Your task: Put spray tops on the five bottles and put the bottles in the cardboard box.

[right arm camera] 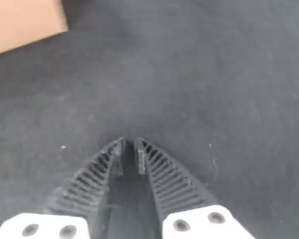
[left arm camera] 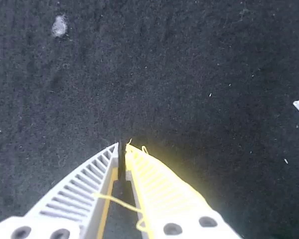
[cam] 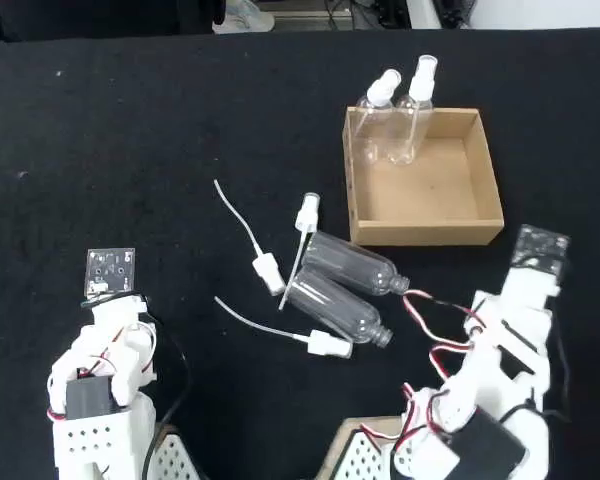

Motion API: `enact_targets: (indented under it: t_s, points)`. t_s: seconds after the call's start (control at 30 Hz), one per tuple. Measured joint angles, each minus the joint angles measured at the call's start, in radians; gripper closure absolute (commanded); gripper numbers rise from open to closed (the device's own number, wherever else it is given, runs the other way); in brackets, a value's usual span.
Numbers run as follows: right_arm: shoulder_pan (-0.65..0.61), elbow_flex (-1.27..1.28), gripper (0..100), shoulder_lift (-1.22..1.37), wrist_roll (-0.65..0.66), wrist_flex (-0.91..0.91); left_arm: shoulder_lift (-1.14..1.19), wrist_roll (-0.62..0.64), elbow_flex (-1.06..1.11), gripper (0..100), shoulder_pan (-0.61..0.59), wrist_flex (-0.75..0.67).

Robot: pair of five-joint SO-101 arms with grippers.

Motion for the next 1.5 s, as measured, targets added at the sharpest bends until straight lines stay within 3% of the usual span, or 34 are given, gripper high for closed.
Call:
enact_targets:
  t_s: [0.2, 0.4, 0.53, 0.9, 1.33, 1.5]
  points:
    - [-0.112, 0.000, 98.6, -0.161, -0.026, 0.161, 0.000, 0.000, 0.000, 97, 0.000, 0.000]
    - [-0.382, 0.020, 98.6, -0.350, -0.244, 0.396, 0.000, 0.000, 0.000, 97, 0.000, 0.000]
    - [-0.499, 0.132, 98.6, -0.462, -0.338, 0.419, 0.000, 0.000, 0.000, 97, 0.000, 0.000]
    - [-0.519, 0.316, 98.6, -0.887, -0.351, 0.451, 0.000, 0.000, 0.000, 97, 0.000, 0.000]
    - [-0.519, 0.318, 98.6, -1.300, -0.351, 1.060, 0.000, 0.000, 0.000, 97, 0.000, 0.000]
    - [-0.519, 0.315, 98.6, -1.373, -0.351, 1.117, 0.000, 0.000, 0.000, 97, 0.000, 0.000]
